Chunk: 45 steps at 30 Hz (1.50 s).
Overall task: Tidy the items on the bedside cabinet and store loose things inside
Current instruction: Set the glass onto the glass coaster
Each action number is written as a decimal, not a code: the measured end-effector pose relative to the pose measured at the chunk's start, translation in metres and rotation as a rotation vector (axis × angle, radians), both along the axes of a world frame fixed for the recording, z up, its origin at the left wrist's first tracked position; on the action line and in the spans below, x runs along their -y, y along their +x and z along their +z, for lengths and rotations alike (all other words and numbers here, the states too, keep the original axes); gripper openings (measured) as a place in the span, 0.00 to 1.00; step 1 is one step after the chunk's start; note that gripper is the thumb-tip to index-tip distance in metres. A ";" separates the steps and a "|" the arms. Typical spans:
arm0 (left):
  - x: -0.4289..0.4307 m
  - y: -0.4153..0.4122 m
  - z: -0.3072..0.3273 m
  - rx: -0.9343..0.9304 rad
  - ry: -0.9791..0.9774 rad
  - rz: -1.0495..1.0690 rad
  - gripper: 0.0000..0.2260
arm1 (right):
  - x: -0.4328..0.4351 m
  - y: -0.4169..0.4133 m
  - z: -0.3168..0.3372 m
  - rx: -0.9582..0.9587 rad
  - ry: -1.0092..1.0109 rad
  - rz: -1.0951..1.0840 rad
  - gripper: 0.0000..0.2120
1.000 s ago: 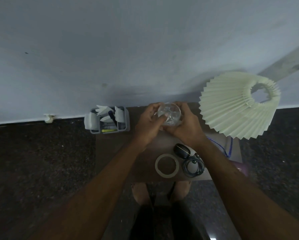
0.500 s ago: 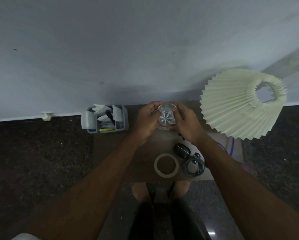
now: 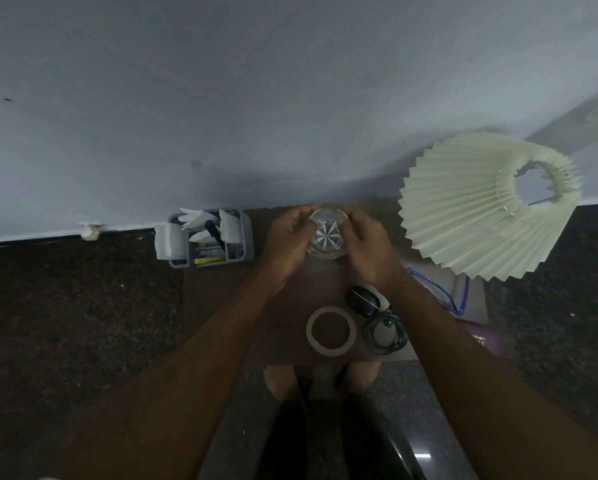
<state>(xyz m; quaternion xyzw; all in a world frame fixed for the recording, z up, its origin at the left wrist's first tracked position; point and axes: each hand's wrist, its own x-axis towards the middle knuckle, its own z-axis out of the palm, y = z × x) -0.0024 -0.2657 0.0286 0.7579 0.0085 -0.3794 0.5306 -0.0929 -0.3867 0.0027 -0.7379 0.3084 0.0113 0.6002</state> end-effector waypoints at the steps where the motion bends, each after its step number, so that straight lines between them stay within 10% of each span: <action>1: 0.000 -0.001 -0.001 0.022 0.013 -0.007 0.12 | -0.002 0.000 -0.001 -0.003 0.007 -0.017 0.13; 11: -0.002 -0.008 -0.014 -0.226 0.004 0.092 0.21 | -0.011 0.006 0.006 -0.098 0.399 -0.404 0.23; 32: -0.008 -0.014 -0.013 -0.370 -0.136 0.197 0.29 | -0.013 0.001 -0.008 -0.096 0.683 -0.345 0.39; 45: -0.026 -0.050 0.014 -0.400 -0.068 0.359 0.22 | -0.031 -0.035 0.011 -0.032 0.514 -0.470 0.17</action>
